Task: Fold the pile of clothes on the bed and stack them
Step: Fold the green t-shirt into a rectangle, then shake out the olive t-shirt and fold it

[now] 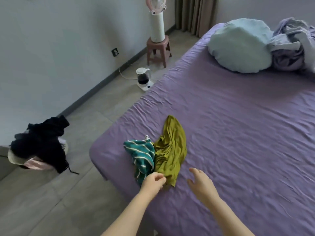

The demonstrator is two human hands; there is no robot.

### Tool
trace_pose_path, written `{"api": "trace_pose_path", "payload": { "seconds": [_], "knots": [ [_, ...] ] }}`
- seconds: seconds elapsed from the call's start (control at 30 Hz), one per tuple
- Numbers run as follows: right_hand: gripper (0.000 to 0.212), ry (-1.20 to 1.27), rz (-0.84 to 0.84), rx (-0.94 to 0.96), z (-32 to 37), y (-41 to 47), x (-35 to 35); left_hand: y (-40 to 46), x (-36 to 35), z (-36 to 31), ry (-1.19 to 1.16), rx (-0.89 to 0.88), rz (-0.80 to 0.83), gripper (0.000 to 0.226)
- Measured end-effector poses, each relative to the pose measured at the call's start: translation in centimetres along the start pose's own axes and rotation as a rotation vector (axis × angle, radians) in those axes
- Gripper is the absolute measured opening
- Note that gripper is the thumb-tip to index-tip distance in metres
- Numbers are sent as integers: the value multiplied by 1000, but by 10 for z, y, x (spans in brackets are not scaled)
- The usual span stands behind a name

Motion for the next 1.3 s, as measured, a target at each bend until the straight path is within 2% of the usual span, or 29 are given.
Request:
{"api": "trace_pose_path", "payload": {
  "seconds": [0.17,0.27,0.3,0.37,0.43,0.5,0.6,0.67,0.73,0.83,0.93,1.07,1.17,1.23,1.3],
  "knots": [
    [49,78,25,-33,39,40,-50,26,53,4,270,-98,-122,32],
    [60,121,44,-146,44,60,-79,41,59,2,356,-165,-111,34],
    [59,114,57,-177,43,65,-86,46,59,1,359,-175,-90,34],
    [41,80,31,-219,40,71,-91,54,57,1,370,-194,-47,34],
    [25,105,-86,-246,38,75,-79,55,55,-4,376,-227,3,32],
    [21,242,-217,-229,40,77,-52,50,53,-16,388,-270,53,34],
    [13,522,-405,-156,53,76,14,37,49,-53,476,-408,69,56],
    [10,656,-450,-89,66,71,61,23,44,-86,507,-513,106,72],
    [12,741,-472,-32,76,60,105,4,41,-121,438,-567,150,66],
    [16,818,-553,32,83,32,170,-28,47,-171,288,-602,124,28],
    [11,937,-661,82,82,-6,227,-70,54,-219,82,-670,226,8],
    [10,957,-810,195,76,-53,292,-135,57,-281,-53,-746,254,11],
    [18,913,-864,312,75,-81,329,-184,48,-327,-161,-780,301,10],
    [27,902,-890,383,75,-98,344,-217,35,-353,-289,-761,404,11],
    [48,837,-902,441,76,-115,349,-249,19,-375,-428,-735,514,12]
  ]
}}
Point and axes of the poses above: each hand's wrist, its own y-axis towards the middle knuckle, its own x-axis out of the back of the hand, z = x × y, the point moved 4 cm from there along y, towards the middle knuckle, and after that the axes turned 11 degrees about x, right-handed, at the moved point
